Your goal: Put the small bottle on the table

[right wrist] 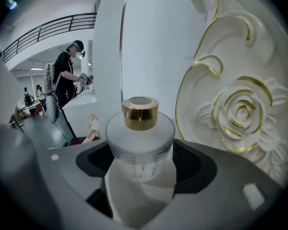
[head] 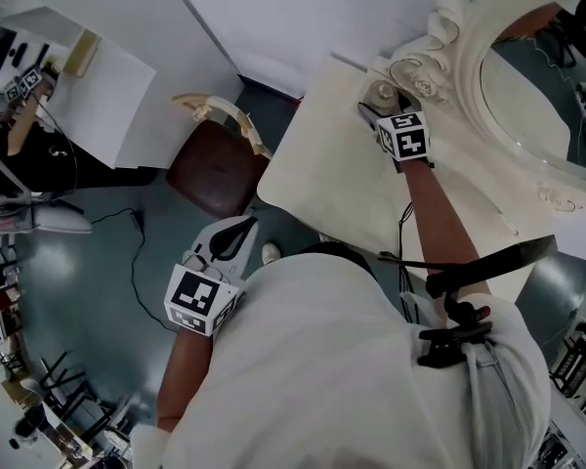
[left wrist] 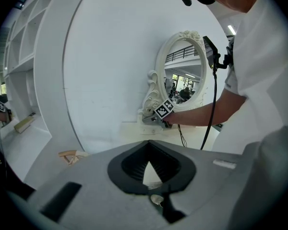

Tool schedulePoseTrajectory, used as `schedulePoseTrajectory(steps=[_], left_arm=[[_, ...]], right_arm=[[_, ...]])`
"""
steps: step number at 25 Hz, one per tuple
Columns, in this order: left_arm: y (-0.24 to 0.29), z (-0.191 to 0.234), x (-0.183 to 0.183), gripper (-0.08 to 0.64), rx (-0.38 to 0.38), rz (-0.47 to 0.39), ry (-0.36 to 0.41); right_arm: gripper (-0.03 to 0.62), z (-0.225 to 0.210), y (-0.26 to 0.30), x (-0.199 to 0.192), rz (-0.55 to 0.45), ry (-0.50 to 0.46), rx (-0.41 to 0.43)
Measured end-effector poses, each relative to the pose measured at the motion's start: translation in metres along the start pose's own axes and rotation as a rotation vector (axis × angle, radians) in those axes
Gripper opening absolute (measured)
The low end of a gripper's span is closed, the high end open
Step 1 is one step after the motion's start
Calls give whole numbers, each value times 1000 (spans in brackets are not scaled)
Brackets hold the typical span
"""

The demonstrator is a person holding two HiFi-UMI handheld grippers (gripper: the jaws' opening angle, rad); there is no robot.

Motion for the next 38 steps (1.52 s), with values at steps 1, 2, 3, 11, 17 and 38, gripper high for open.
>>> schedulePoseTrajectory(steps=[1, 2, 3, 11, 17, 38], left_arm=[[0, 1, -1, 3, -8, -4, 4], [-1, 1, -2, 3, -16, -8, 7], [-2, 1, -3, 3, -23, -12, 10], [-20, 4, -15, 3, -79, -45, 42], [-44, 7, -32, 3, -107, -65, 51], [-126, 3, -111, 3, -234, -79, 115]], right_arm=[[379, 0, -3, -2, -1, 12, -12], [380, 0, -6, -5, -1, 22, -22], [380, 1, -10, -8, 0, 29, -32], [304, 19, -48, -28, 3, 79, -100], [59, 53, -85, -43, 10, 87, -162], [2, 266, -184, -98, 65, 39, -47]])
Point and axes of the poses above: the fingertips, and each gripper's own axes: y forward along the fingers, z to its left, x out of its top, the point moved 6 cm from there along -y, backward along the fingers, and after that the axes turned 6 degrees about y, right-handed, at the moved point
